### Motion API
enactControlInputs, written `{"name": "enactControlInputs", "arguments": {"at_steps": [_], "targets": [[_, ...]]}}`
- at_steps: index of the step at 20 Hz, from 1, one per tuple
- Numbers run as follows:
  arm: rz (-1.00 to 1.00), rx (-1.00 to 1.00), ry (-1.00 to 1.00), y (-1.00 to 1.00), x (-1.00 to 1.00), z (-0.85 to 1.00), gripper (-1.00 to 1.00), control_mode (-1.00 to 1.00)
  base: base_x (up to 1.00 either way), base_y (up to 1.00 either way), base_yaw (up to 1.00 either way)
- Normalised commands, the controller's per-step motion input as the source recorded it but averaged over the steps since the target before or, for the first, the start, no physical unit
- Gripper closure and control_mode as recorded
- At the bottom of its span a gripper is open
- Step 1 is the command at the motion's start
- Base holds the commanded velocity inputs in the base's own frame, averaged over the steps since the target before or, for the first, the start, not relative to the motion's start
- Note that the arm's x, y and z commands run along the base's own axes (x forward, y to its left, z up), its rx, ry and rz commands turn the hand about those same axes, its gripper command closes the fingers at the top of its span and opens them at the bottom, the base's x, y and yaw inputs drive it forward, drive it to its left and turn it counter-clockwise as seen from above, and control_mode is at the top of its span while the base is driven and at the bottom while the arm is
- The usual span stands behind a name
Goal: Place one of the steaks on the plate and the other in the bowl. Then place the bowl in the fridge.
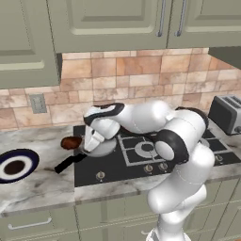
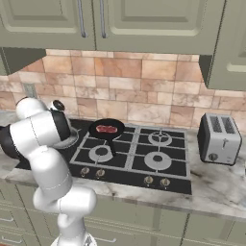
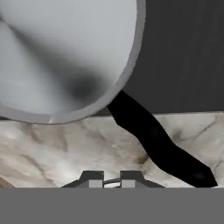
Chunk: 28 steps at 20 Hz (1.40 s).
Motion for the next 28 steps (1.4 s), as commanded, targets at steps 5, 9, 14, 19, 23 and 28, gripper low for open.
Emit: {"name": "enactControlInputs", "arguments": {"at_steps": [5, 9, 14, 19, 23, 28], "targets": [[-0.07, -0.08, 0.11, 0.61, 0.0, 0.04, 1.0, -1.0, 0.0, 0.0, 0.0], [-0.04, -0.04, 0.27, 0.48, 0.04, 0.0, 1.0, -1.0, 0.0, 0.0, 0.0], [-0.03, -0.03, 0.26, 0.46, 0.08, 0.0, 1.0, -1.0, 0.0, 0.0, 0.0], [-0.01, -0.14, 0.21, 0.62, 0.05, -0.15, 1.0, -1.0, 0.0, 0.0, 0.0], [-0.01, -0.18, 0.14, 0.75, 0.12, -0.13, 1.0, -1.0, 0.0, 0.0, 0.0], [-0.07, -0.12, 0.08, 0.86, 0.26, 0.0, 1.0, -1.0, 0.0, 0.0, 0.0]]}}
